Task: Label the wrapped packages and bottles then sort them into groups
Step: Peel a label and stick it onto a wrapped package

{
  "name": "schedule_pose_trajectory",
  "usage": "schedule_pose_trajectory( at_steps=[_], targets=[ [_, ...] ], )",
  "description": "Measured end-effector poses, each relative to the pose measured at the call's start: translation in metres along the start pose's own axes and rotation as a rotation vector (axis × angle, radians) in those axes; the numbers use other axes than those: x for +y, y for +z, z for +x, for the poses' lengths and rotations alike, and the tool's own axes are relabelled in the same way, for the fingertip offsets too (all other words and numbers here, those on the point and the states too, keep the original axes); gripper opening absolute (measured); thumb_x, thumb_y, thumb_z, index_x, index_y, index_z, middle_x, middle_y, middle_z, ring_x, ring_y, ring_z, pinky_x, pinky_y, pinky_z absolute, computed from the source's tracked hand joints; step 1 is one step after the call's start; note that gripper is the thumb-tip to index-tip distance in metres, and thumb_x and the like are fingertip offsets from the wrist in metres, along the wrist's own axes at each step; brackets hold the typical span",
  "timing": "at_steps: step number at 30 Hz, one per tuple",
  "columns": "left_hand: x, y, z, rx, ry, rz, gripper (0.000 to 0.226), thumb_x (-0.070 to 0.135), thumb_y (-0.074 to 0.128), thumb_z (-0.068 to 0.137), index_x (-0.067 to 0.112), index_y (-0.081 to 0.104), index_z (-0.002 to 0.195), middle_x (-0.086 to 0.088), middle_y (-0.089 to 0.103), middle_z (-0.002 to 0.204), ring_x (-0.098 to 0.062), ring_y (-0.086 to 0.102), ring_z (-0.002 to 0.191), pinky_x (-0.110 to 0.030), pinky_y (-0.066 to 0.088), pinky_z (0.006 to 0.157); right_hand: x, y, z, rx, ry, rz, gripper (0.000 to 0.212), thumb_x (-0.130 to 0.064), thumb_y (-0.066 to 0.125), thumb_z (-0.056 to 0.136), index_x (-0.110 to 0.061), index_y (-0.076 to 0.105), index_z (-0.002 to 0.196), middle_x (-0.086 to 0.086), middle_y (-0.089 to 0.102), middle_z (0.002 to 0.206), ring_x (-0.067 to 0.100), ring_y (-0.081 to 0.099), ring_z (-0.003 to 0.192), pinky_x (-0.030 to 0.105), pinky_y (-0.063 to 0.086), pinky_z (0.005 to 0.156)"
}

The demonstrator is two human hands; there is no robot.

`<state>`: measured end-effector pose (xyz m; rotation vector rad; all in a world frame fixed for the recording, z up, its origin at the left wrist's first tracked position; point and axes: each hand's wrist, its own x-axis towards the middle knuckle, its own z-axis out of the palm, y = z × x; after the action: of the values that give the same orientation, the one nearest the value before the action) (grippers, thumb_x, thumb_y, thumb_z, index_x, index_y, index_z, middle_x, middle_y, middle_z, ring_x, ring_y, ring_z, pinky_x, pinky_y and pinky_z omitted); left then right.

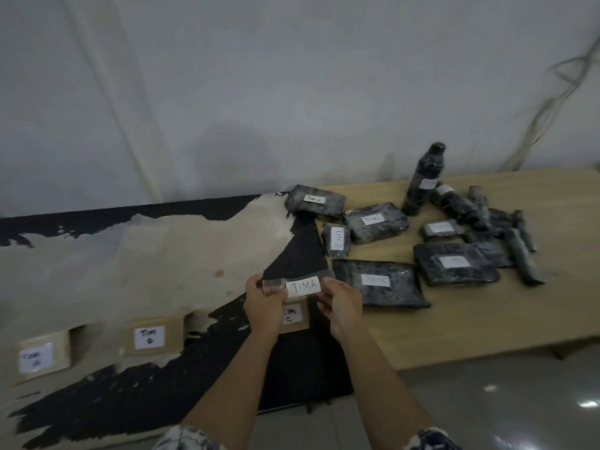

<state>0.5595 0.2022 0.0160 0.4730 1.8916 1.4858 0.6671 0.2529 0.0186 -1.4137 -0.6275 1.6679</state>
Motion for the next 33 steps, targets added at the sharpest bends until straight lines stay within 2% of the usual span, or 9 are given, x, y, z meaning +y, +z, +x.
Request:
schedule_pose_trajectory(
  at_steps=[5,8,10,13,16,22,25,30,33],
  targets=[
    [0.014,0.092,-0.007,-0.022,-0.031,-0.108,0.048,-0.006,0.065,0.081,0.007,0.048,0.124,-0.003,0.06,0.087,-0.021,0.061,0.09,-0.037,0.054,0.084,-0.052,-0.065,0.05,0.018,-0.039,0.011,0.01,-0.008,0.061,0.089,-0.009,0.063,0.079,0.011,0.067,0.081,0.019,0.06,0.074,0.028,0.047,0.062],
    [0.025,0.156,-0.01,-0.027,-0.04,-0.171,0.049,-0.008,0.066,0.08,0.006,0.049,0.123,-0.002,0.059,0.086,-0.02,0.06,0.086,-0.036,0.054,0.082,-0.093,-0.11,0.081,-0.001,-0.061,-0.034,0.01,-0.005,0.063,0.087,-0.008,0.066,0.078,0.009,0.067,0.079,0.019,0.061,0.074,0.031,0.051,0.066],
    [0.032,0.197,-0.015,-0.021,-0.043,-0.198,0.048,-0.009,0.066,0.079,0.003,0.049,0.122,-0.003,0.057,0.088,-0.02,0.059,0.085,-0.031,0.054,0.075,-0.119,-0.143,0.098,-0.007,-0.078,-0.106,0.005,-0.005,0.063,0.087,-0.005,0.068,0.087,0.008,0.067,0.079,0.019,0.062,0.075,0.033,0.054,0.07],
    [0.038,0.254,-0.029,-0.034,-0.069,-0.225,0.046,-0.01,0.067,0.078,0.0,0.052,0.12,-0.011,0.058,0.099,-0.023,0.06,0.089,-0.024,0.053,0.066,-0.151,-0.19,0.125,0.021,-0.103,-0.17,0.006,-0.006,0.063,0.088,-0.006,0.068,0.086,0.007,0.064,0.072,0.016,0.058,0.066,0.025,0.048,0.06],
    [0.044,0.302,-0.039,-0.033,-0.092,-0.202,0.036,-0.007,0.067,0.079,0.002,0.056,0.112,-0.006,0.058,0.093,-0.021,0.06,0.088,-0.025,0.054,0.069,-0.177,-0.22,0.148,0.064,-0.147,-0.199,0.007,-0.007,0.063,0.088,-0.006,0.068,0.083,0.006,0.063,0.071,0.015,0.056,0.065,0.026,0.047,0.059],
    [0.049,0.371,-0.044,-0.058,-0.117,-0.099,0.012,0.002,0.065,0.084,0.006,0.062,0.095,-0.008,0.063,0.091,-0.019,0.061,0.083,-0.025,0.052,0.07,-0.21,-0.259,0.191,0.127,-0.189,-0.218,0.018,0.0,0.061,0.086,-0.012,0.065,0.072,0.012,0.068,0.081,0.024,0.063,0.078,0.039,0.054,0.078],
    [0.052,0.401,-0.043,-0.101,-0.092,-0.068,0.014,0.003,0.066,0.084,0.013,0.058,0.078,-0.007,0.063,0.086,-0.017,0.061,0.077,-0.026,0.053,0.069,-0.22,-0.277,0.214,0.191,-0.189,-0.211,0.02,0.001,0.061,0.085,-0.012,0.064,0.07,0.013,0.067,0.075,0.024,0.06,0.069,0.034,0.052,0.065],
    [0.058,0.454,-0.026,-0.123,-0.128,-0.059,0.007,0.004,0.066,0.084,0.009,0.063,0.081,-0.011,0.067,0.088,-0.019,0.064,0.075,-0.029,0.056,0.072,-0.235,-0.3,0.25,0.249,-0.157,-0.181,0.018,-0.004,0.063,0.086,-0.012,0.065,0.07,0.012,0.066,0.075,0.02,0.057,0.065,0.032,0.05,0.063],
    [0.065,0.489,-0.016,-0.144,-0.178,-0.094,0.005,0.008,0.065,0.086,0.006,0.063,0.089,-0.011,0.067,0.087,-0.018,0.063,0.073,-0.029,0.057,0.071,-0.255,-0.312,0.272,0.261,-0.148,-0.206,0.01,-0.006,0.061,0.088,-0.006,0.067,0.081,0.011,0.064,0.073,0.022,0.057,0.065,0.032,0.049,0.06]
  ],
)
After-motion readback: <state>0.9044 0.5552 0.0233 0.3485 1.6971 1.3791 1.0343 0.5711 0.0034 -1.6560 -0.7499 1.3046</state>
